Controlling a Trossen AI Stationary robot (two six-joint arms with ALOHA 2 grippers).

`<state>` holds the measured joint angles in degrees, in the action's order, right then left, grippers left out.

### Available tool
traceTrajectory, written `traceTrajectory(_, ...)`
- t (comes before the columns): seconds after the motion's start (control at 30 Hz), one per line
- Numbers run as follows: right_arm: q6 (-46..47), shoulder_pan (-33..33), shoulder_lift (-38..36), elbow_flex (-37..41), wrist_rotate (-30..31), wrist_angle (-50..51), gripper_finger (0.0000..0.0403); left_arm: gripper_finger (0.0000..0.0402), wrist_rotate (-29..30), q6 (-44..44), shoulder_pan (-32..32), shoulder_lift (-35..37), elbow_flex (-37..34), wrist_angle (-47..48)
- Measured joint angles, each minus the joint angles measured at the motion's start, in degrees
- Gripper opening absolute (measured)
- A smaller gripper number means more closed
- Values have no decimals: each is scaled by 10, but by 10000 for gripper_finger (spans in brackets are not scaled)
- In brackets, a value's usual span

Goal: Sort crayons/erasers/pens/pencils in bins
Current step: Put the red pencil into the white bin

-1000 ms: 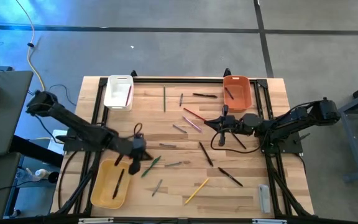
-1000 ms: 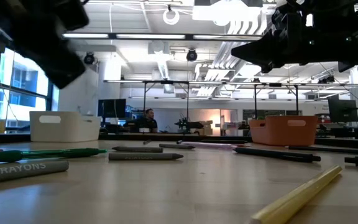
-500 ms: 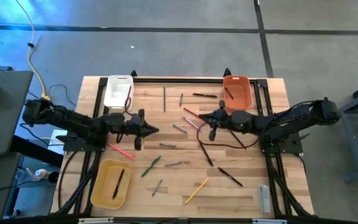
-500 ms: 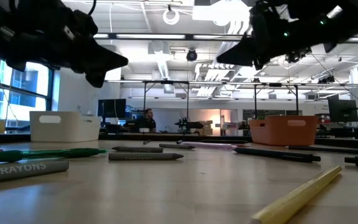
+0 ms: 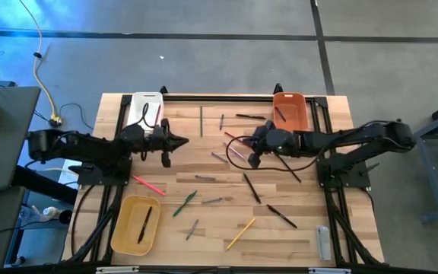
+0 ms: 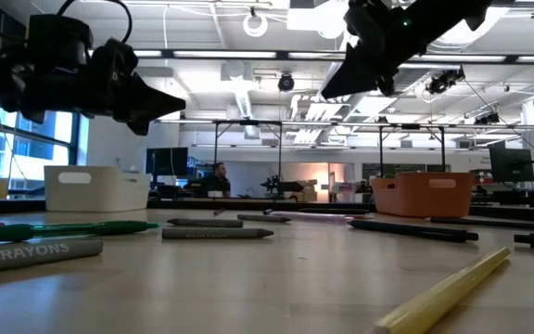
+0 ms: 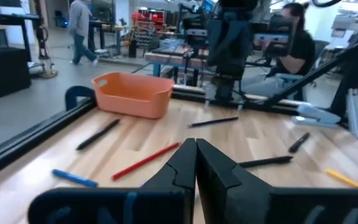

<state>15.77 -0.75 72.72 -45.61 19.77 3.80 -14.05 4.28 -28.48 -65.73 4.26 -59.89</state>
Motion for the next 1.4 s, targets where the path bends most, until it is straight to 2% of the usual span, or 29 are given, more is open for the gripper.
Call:
traceTrajectory(0.13, 34, 0, 32, -25, 0, 28, 0, 0, -43, -23, -33, 0, -1, 0)
traceTrajectory(0.23, 53, 0, 72, -56, -2, 60, 0, 0, -49, -36, -46, 0, -1, 0)
traceTrajectory(0.57, 135, -5, 198, -197, -20, 296, 0, 0, -49, -46, -56, -1, -1, 10)
traceTrajectory(0.7, 161, -39, 232, -231, -66, 370, 2, 0, -49, -46, -56, -1, -1, 22)
traceTrajectory(0.8, 139, -72, 252, -234, -91, 387, 22, 0, -49, -46, -56, 0, -1, 26)
traceTrajectory(0.9, 113, -107, 269, -230, -120, 388, 60, 0, -49, -45, -56, -1, -1, 34)
traceTrajectory(1.1, 50, -154, 311, -230, -128, 390, 128, 0, -49, -34, -56, -1, -1, 36)
traceTrajectory(1.4, 7, -178, 355, -229, -160, 381, 129, 0, -49, -14, -56, -1, -1, 36)
